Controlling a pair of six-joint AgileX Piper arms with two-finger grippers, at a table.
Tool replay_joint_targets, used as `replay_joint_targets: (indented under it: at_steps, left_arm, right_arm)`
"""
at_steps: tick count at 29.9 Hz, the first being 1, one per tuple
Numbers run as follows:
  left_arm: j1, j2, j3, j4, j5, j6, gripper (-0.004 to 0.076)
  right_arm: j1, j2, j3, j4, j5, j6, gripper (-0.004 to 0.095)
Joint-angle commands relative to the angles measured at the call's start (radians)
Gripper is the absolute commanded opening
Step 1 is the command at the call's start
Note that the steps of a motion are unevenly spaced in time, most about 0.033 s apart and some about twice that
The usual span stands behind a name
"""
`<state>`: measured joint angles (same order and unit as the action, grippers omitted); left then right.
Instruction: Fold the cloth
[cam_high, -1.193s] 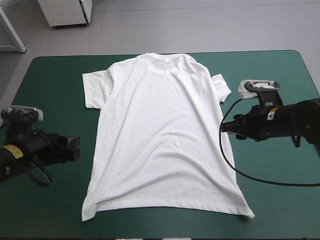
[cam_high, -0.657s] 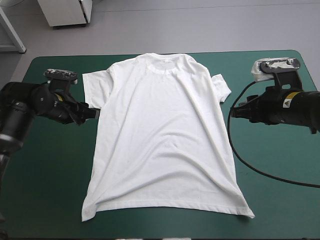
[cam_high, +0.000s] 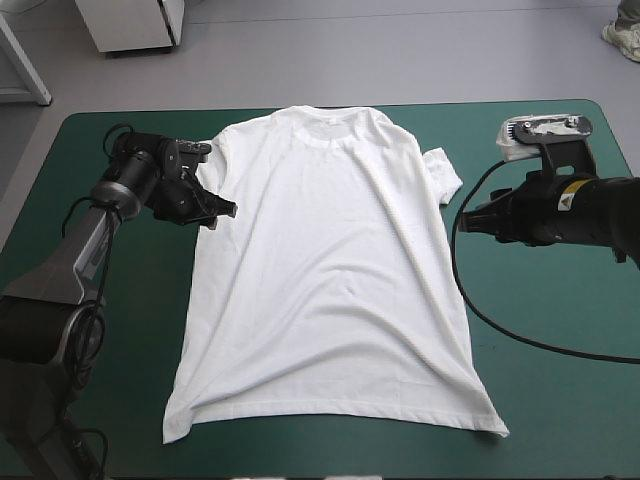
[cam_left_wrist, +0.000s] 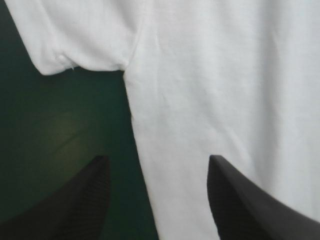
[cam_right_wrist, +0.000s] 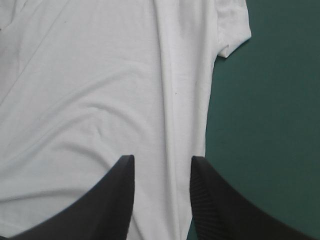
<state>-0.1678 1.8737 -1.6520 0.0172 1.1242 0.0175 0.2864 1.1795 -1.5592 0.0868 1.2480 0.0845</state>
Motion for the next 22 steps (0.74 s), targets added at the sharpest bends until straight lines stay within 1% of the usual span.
replay_joint_targets:
  at_steps: [1, 8, 13, 19, 20, 21, 22]
  left_arm:
    - [0.005, 0.0, -0.058, 0.038, 0.004, -0.031, 0.0419]
    - [0.044, 0.066, -0.058, 0.002, -0.001, -0.041, 0.0419]
    - [0.046, 0.093, -0.058, -0.036, -0.034, -0.04, 0.0419]
    - [0.046, 0.136, -0.058, -0.055, -0.039, -0.04, 0.0419]
    - [0.046, 0.142, -0.058, -0.055, -0.039, -0.04, 0.0413]
    - [0.046, 0.146, -0.058, -0.055, -0.039, -0.04, 0.0388]
    - [0.046, 0.152, -0.058, -0.055, -0.039, -0.04, 0.0344]
  right_arm:
    - [0.0, -0.014, -0.025, -0.002, -0.03, -0.009, 0.0349]
    - [0.0, -0.014, -0.025, -0.01, -0.03, -0.009, 0.0349]
    - [0.0, -0.014, -0.025, -0.035, -0.03, -0.009, 0.0349]
    - [0.0, -0.01, -0.025, -0.039, -0.03, -0.009, 0.0345]
    - [0.0, -0.011, -0.025, -0.039, -0.03, -0.009, 0.0345]
    - [0.0, -0.008, -0.025, -0.039, -0.03, -0.009, 0.0345]
    - [0.0, -0.004, -0.025, -0.039, -0.03, -0.009, 0.0345]
